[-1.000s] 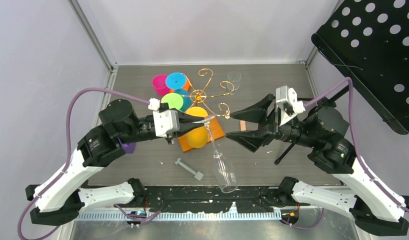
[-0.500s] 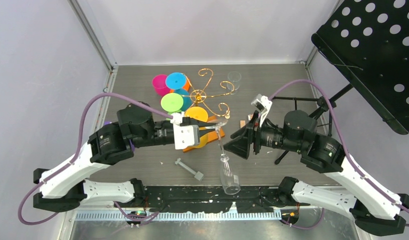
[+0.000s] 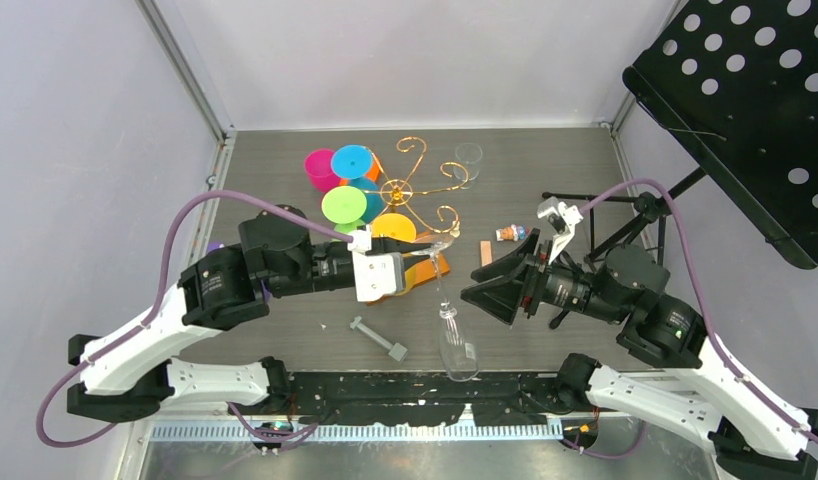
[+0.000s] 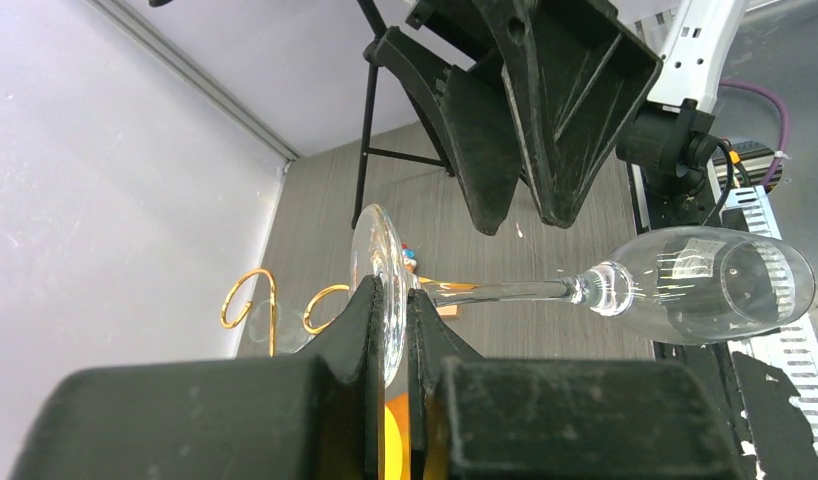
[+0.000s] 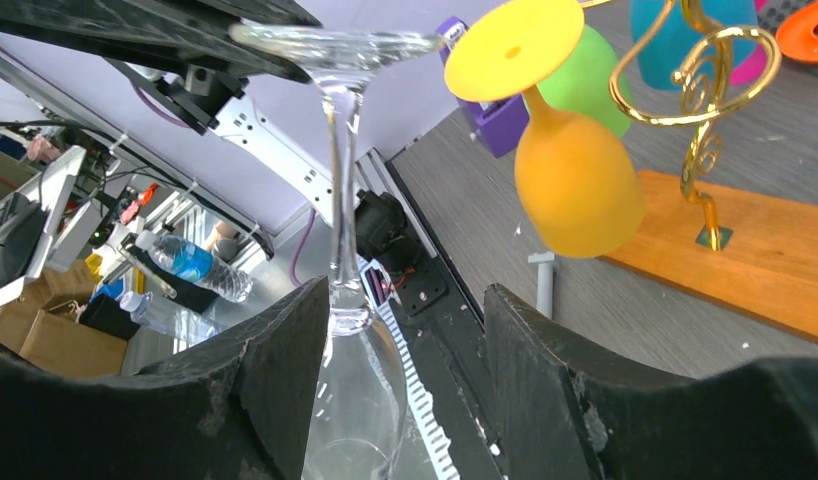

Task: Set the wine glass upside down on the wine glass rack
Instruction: Turn the wine glass upside down at the wine rack.

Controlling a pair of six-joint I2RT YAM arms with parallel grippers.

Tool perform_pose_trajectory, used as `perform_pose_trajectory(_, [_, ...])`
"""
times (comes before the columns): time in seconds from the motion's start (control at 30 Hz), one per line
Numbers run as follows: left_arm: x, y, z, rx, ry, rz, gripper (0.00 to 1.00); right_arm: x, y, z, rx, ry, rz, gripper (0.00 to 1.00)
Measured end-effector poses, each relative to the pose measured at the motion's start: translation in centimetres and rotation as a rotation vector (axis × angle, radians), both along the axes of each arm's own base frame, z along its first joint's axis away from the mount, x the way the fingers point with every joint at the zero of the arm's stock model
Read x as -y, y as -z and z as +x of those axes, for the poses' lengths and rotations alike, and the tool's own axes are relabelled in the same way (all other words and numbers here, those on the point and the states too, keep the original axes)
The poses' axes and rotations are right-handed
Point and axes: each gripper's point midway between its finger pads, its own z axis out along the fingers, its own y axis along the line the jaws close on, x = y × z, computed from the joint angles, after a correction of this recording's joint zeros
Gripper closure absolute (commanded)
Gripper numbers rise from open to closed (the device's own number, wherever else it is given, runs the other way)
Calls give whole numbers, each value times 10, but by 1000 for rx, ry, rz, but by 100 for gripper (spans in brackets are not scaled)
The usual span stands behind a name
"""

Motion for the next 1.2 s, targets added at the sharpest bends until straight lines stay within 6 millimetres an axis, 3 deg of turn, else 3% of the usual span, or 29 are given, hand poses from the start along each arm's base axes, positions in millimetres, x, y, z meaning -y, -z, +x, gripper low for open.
perform_pose_trajectory(0.17, [5, 2, 0, -2, 4, 11, 100, -6, -8, -5, 20, -46, 38, 37])
perform_pose_trajectory(0.3, [12, 6, 0, -5, 14, 26, 100, -18, -1, -7, 5, -97, 34, 43])
perform_pose_trajectory(0.47, [17, 11, 0, -2, 19, 45, 100, -26, 10, -8, -19, -131, 18, 62])
perform_pose_trajectory(0.63, [17, 11, 2, 11, 16, 52, 100, -29, 9, -12, -25, -164, 31, 77])
perform_pose_trajectory(0.73, [16, 11, 2, 15, 12, 53, 100, -30, 9, -15, -25, -182, 35, 81])
perform_pose_trajectory(0.8, [16, 12, 2, 18, 13, 57, 100, -31, 11, -16, -27, -186, 34, 91])
perform_pose_trajectory(0.9, [15, 13, 2, 25, 15, 64, 99, -31, 14, -17, -31, -192, 35, 94])
perform_pose_trajectory(0.93, [15, 15, 2, 28, 16, 66, 92, -31, 15, -17, -33, -195, 35, 95])
perform_pose_trajectory(1.03, [14, 19, 2, 33, 12, 69, 56, -30, 18, -18, -31, -198, 37, 94])
perform_pose_trajectory(1.1, [13, 16, 4, 40, -4, 50, 45, -28, 24, -18, -38, -187, 25, 94])
perform_pose_trajectory(1.2, [6, 1, 7, 37, -38, -17, 38, -22, 35, -13, -42, -140, -13, 95])
